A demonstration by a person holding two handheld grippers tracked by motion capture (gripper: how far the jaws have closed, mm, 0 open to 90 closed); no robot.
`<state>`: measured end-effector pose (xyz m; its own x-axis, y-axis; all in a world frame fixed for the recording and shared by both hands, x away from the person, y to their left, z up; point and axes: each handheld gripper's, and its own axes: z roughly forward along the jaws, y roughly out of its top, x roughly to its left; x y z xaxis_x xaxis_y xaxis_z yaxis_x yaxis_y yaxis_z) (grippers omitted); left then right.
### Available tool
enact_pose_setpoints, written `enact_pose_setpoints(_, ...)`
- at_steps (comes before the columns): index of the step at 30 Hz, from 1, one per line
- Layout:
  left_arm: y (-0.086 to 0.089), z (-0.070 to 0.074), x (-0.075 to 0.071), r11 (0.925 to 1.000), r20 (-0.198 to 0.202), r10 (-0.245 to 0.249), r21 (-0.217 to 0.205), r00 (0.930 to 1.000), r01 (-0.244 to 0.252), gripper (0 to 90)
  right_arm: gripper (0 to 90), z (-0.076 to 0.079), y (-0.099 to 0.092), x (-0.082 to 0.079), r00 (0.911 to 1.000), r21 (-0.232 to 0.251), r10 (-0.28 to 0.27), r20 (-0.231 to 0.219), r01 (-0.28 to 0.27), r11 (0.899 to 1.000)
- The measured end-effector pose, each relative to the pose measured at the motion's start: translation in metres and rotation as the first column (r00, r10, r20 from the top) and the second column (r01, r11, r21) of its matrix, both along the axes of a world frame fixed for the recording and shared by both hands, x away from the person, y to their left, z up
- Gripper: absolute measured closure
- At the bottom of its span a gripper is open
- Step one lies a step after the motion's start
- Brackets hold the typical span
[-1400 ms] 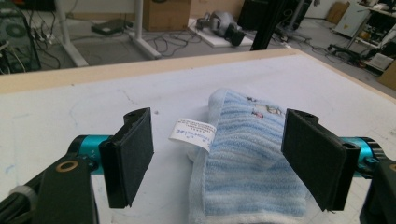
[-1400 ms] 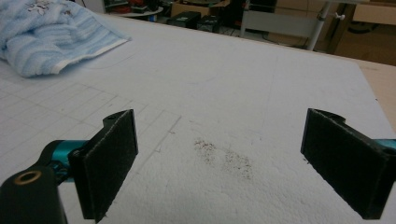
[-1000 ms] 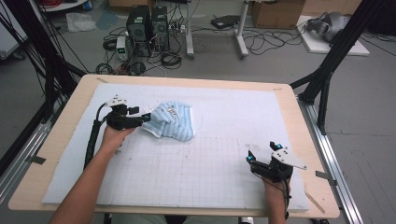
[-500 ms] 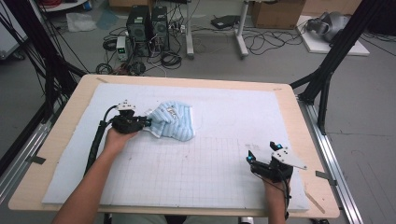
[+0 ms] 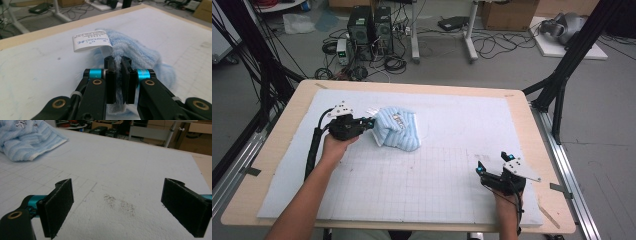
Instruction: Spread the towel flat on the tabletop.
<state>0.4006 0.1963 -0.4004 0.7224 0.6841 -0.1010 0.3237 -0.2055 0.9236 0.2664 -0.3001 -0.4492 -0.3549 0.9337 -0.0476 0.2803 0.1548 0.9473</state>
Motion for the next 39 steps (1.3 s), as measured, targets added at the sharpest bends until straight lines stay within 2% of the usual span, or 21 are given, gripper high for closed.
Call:
enact_pose_setpoints(2,-0.003,0.002,-0.003,0.9998,0.006,-0.019,-0.002,0.9998,0.019,83.4,10.1,0.0,0.0,0.0,1.0,0.005,0.0,-0.001,0.0,1.0)
enact_pose_setpoints(4,-0.011,0.005,-0.008,0.9978,0.014,-0.066,-0.001,0.9977,0.066,83.3,10.1,0.0,-0.001,0.0,1.0,0.007,0.002,-0.001,-0.002,1.0)
enact_pose_setpoints(5,-0.019,0.008,-0.014,0.9947,0.021,-0.103,0.0,0.9945,0.103,83.3,10.1,0.0,-0.001,0.0,1.0,0.011,0.0,-0.004,0.0,1.0)
enact_pose_setpoints(10,-0.032,0.008,-0.026,0.9873,0.03,-0.158,-0.005,0.9869,0.159,83.3,10.1,0.0,-0.001,0.0,1.0,0.015,0.001,-0.003,-0.001,1.0)
enact_pose_setpoints(12,-0.036,0.006,-0.031,0.9821,0.017,-0.188,-0.008,0.9821,0.188,83.2,10.1,0.0,-0.001,0.0,1.0,0.019,0.0,-0.004,0.0,1.0)
enact_pose_setpoints(13,-0.04,0.003,-0.037,0.9759,0.004,-0.218,-0.006,0.9759,0.218,83.3,10.1,0.0,-0.002,0.001,1.0,0.017,0.003,-0.008,-0.002,1.0)
enact_pose_setpoints(15,-0.041,0.001,-0.039,0.9734,0.001,-0.229,-0.005,0.9734,0.229,83.3,10.1,0.001,-0.003,0.001,0.9999,0.035,0.001,-0.016,0.0,0.999)
enact_pose_setpoints(16,-0.043,-0.001,-0.042,0.9697,-0.008,-0.244,-0.011,0.9697,0.244,83.2,10.1,0.001,-0.004,0.002,0.9998,0.043,-0.001,-0.018,0.002,0.999)
enact_pose_setpoints(19,-0.05,-0.006,-0.051,0.9586,-0.022,-0.284,0.009,0.9585,0.285,83.1,10.1,0.001,-0.006,0.002,0.9998,0.064,-0.009,-0.02,0.01,0.998)
enact_pose_setpoints(20,-0.05,-0.006,-0.051,0.9586,-0.022,-0.284,0.009,0.9585,0.285,83.0,10.1,0.001,-0.006,0.002,0.9997,0.063,-0.011,-0.021,0.012,0.998)
enact_pose_setpoints(22,-0.054,-0.013,-0.057,0.9496,-0.039,-0.312,0.015,0.9491,0.313,83.1,10.1,0.001,-0.007,0.002,0.9997,0.069,-0.014,-0.02,0.015,0.997)
enact_pose_setpoints(24,-0.055,-0.016,-0.058,0.9467,-0.048,-0.32,0.018,0.9461,0.321,83.1,10.1,0.001,-0.008,0.003,0.9994,0.091,-0.014,-0.032,0.017,0.996)
enact_pose_setpoints(25,-0.056,-0.019,-0.06,0.9415,-0.059,-0.334,0.023,0.9406,0.336,83.0,10.1,0.001,-0.01,0.004,0.9993,0.112,-0.017,-0.034,0.021,0.994)
enact_pose_setpoints(26,-0.058,-0.021,-0.063,0.9395,-0.064,-0.339,0.03,0.9387,0.341,83.1,10.1,0.002,-0.01,0.004,0.999,0.121,-0.019,-0.041,0.024,0.992)
enact_pose_setpoints(30,-0.061,-0.027,-0.073,0.9229,-0.076,-0.379,0.041,0.9222,0.383,82.7,10.1,0.006,-0.005,0.008,0.999,0.123,-0.001,-0.044,0.007,0.992)
enact_pose_setpoints(31,-0.061,-0.027,-0.073,0.9229,-0.076,-0.379,0.041,0.9222,0.383,82.5,10.1,0.006,-0.005,0.008,0.999,0.123,-0.001,-0.044,0.007,0.992)
enact_pose_setpoints(33,-0.061,-0.028,-0.076,0.9174,-0.079,-0.392,0.044,0.9167,0.396,81.3,10.1,0.012,0.003,0.013,0.9993,0.117,0.025,-0.027,-0.022,0.993)
enact_pose_setpoints(35,-0.059,-0.03,-0.079,0.9198,-0.075,-0.387,0.042,0.9192,0.39,78.9,10.1,0.018,0.009,0.015,0.999,0.112,0.04,-0.02,-0.037,0.993)
enact_pose_setpoints(37,-0.055,-0.032,-0.082,0.9231,-0.07,-0.382,0.018,0.9215,0.384,76.8,10.1,0.021,0.012,0.017,0.9986,0.112,0.05,-0.018,-0.047,0.993)
enact_pose_setpoints(38,-0.051,-0.033,-0.084,0.9289,-0.07,-0.369,0.002,0.9266,0.37,69.8,10.1,0.027,0.019,0.021,0.9977,0.107,0.067,-0.009,-0.066,0.992)
enact_pose_setpoints(39,-0.051,-0.033,-0.084,0.9289,-0.07,-0.369,0.002,0.9266,0.37,63.4,10.1,0.027,0.019,0.021,0.9977,0.107,0.067,-0.009,-0.066,0.992)
